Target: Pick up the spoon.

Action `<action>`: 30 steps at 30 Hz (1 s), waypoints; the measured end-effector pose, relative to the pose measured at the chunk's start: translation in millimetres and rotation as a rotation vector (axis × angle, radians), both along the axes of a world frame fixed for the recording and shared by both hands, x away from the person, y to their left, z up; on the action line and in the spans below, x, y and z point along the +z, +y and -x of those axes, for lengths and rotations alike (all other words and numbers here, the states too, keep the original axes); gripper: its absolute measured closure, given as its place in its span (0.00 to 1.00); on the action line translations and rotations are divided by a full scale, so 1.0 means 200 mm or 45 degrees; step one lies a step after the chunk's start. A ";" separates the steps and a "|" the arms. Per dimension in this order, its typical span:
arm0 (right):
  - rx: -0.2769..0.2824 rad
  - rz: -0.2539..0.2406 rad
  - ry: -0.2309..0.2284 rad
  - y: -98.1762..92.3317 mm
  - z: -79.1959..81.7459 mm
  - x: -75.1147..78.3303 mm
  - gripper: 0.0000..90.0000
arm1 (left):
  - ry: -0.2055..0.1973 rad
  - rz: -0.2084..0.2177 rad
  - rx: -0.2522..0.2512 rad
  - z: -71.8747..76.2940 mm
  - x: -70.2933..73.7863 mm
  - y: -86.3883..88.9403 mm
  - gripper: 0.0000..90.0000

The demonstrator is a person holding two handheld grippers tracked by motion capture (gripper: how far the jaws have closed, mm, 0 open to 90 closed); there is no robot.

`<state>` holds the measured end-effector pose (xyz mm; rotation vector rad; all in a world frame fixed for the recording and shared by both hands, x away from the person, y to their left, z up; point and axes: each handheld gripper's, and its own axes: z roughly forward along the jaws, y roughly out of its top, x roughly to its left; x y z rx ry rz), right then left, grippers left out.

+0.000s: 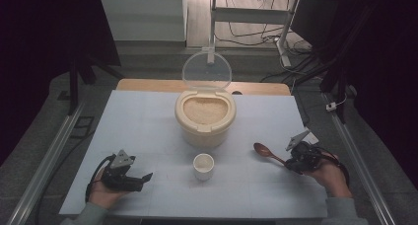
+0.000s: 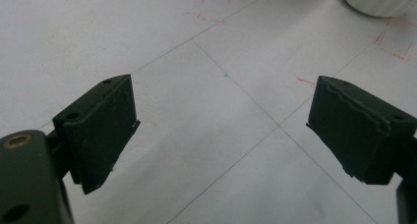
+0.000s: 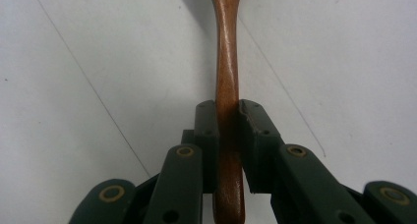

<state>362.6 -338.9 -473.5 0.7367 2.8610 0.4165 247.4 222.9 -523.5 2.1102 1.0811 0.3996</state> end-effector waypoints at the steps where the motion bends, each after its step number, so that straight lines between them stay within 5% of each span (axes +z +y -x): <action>1: -0.002 -0.018 -0.005 0.00 0.00 0.00 0.87 | 0.000 -0.002 -0.001 0.00 0.00 0.00 0.12; 16: 0.061 -0.183 -0.079 0.05 0.06 0.12 0.87 | 0.007 -0.002 -0.004 0.00 0.00 0.00 0.12; 30: 0.282 -0.268 -0.133 0.31 0.17 0.25 0.87 | 0.014 0.005 -0.004 0.00 0.00 0.00 0.12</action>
